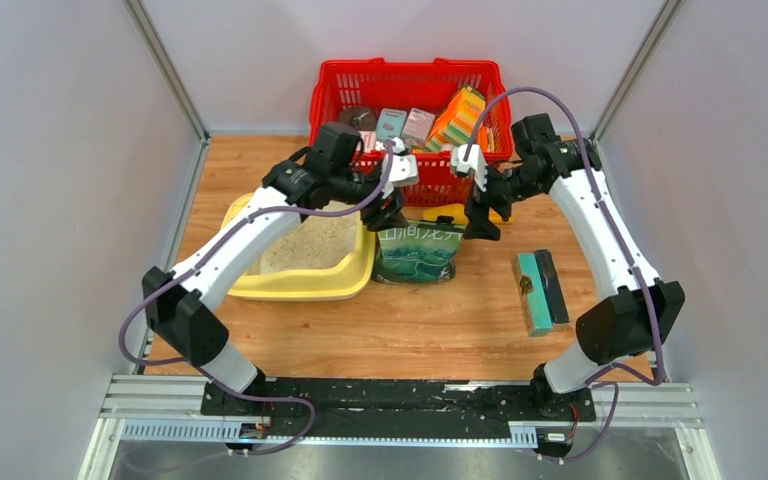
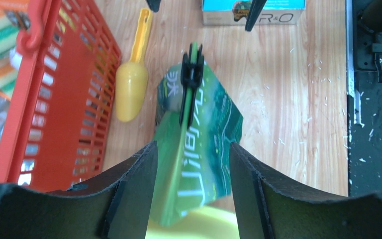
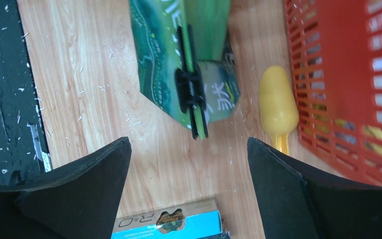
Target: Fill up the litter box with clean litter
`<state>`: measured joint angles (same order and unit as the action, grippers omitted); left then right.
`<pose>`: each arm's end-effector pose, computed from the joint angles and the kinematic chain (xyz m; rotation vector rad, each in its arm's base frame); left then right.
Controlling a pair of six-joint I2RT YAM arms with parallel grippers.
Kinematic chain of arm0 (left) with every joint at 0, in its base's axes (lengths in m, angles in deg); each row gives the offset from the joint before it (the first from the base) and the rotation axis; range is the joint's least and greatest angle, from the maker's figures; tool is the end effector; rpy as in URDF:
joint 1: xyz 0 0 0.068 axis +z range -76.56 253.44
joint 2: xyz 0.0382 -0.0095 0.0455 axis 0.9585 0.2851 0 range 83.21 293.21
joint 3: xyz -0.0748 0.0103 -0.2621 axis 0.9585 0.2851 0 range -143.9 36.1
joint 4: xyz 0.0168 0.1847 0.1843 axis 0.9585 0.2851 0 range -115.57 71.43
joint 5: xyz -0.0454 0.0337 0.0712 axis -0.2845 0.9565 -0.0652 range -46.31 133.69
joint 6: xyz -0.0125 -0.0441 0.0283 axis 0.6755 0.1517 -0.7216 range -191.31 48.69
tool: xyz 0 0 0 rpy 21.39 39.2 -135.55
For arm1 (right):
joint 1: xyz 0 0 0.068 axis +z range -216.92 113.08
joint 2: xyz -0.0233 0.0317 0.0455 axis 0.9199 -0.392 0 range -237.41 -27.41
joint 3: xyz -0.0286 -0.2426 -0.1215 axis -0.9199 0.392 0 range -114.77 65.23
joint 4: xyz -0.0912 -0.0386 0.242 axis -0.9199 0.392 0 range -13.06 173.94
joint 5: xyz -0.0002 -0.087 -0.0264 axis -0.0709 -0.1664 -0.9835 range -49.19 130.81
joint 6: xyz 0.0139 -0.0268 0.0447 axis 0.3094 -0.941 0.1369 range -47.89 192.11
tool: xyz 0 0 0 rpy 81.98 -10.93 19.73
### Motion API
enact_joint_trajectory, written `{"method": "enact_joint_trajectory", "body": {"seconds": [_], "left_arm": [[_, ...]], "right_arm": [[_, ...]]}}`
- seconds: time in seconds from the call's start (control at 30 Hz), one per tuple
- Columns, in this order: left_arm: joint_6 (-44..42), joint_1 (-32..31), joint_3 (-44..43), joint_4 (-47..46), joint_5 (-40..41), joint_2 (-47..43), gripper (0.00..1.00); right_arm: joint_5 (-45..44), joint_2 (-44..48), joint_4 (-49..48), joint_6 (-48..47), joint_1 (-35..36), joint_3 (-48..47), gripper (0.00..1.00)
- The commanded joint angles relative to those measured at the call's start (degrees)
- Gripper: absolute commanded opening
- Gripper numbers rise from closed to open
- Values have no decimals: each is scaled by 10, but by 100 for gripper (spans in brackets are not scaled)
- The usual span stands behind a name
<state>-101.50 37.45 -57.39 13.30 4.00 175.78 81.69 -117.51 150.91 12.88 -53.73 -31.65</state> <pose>0.2746 -0.2274 0.3788 1.4852 1.5883 -0.8246 0.2828 0.0901 0.3730 -1.5849 1.8549 0.6427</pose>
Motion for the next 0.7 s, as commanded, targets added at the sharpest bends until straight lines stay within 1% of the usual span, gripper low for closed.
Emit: {"method": "enact_joint_trajectory", "body": {"seconds": [0.0,0.07,0.17,0.23,0.33,0.37,0.57,0.67], "left_arm": [[12,17,57,12,1,-85,63],[13,20,85,14,15,-103,63],[21,24,101,15,30,-126,63],[24,24,103,17,39,-137,63],[19,24,103,25,45,-144,63],[17,24,103,26,45,-144,63],[17,25,104,24,49,-148,63],[19,24,106,22,47,-147,63]], "right_arm": [[25,1,50,-74,39,-26,88],[23,1,38,-78,49,-19,86],[2,-3,-7,-49,64,-5,82],[-8,-17,-19,-44,75,-9,77],[-11,-35,-34,-17,77,-24,72],[-16,-37,-40,-5,78,-26,71],[-45,-33,-80,2,86,-7,66],[-52,-31,-91,4,89,0,61]]}}
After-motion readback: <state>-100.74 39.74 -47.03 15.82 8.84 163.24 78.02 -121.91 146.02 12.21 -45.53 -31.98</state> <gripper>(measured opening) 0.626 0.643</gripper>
